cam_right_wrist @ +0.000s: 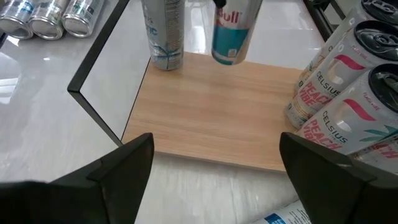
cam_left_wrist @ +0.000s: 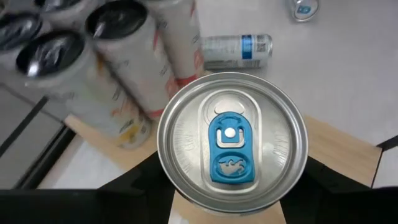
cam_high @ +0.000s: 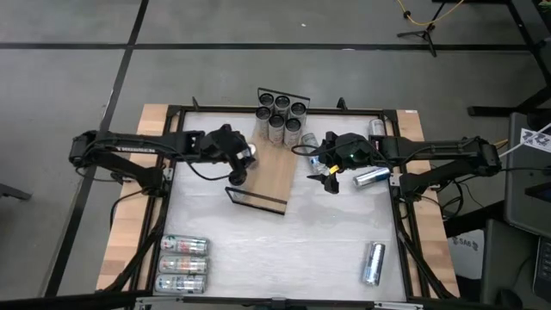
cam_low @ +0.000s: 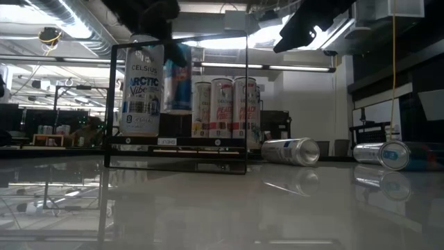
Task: Place canned beverage on shelf
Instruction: Adjust the silver soda can
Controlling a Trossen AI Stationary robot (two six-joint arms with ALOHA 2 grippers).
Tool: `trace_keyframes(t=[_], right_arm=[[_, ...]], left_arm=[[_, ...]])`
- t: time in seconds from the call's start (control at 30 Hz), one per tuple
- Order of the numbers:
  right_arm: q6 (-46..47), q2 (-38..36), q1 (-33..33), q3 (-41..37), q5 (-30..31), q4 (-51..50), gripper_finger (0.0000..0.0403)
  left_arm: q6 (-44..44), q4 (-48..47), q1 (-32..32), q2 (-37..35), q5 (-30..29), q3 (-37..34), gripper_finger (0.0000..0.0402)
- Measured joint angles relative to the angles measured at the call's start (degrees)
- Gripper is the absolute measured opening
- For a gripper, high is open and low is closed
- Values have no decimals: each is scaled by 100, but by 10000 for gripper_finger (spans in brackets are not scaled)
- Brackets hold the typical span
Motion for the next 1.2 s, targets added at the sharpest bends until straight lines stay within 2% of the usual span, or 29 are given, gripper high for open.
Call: trace_keyframes(t=[0.23, 0.33, 0.6, 0.73, 0.97, 1.07, 1.2], right_arm=[[-1, 0, 1, 0, 0, 18, 344], [-2, 0, 2, 2, 0, 18, 344], [0, 0, -1, 2, 2, 16, 344], [0, 0, -1, 2, 0, 16, 344], [-2, 0, 1, 2, 2, 16, 344], [-1, 0, 1, 2, 2, 14, 344], [-2, 0, -1, 2, 0, 15, 344]], left_arm=[[-88, 717, 268, -320, 316, -733, 205], [-85, 938, 383, -288, 594, -802, 205], [-16, 1604, 448, -275, 859, -834, 205], [-294, 1616, 413, -275, 1012, -834, 205], [-465, 1808, 390, -277, 829, -831, 206], [-443, 1765, 528, -277, 664, -773, 206], [-414, 1685, 822, -279, 811, -771, 206]])
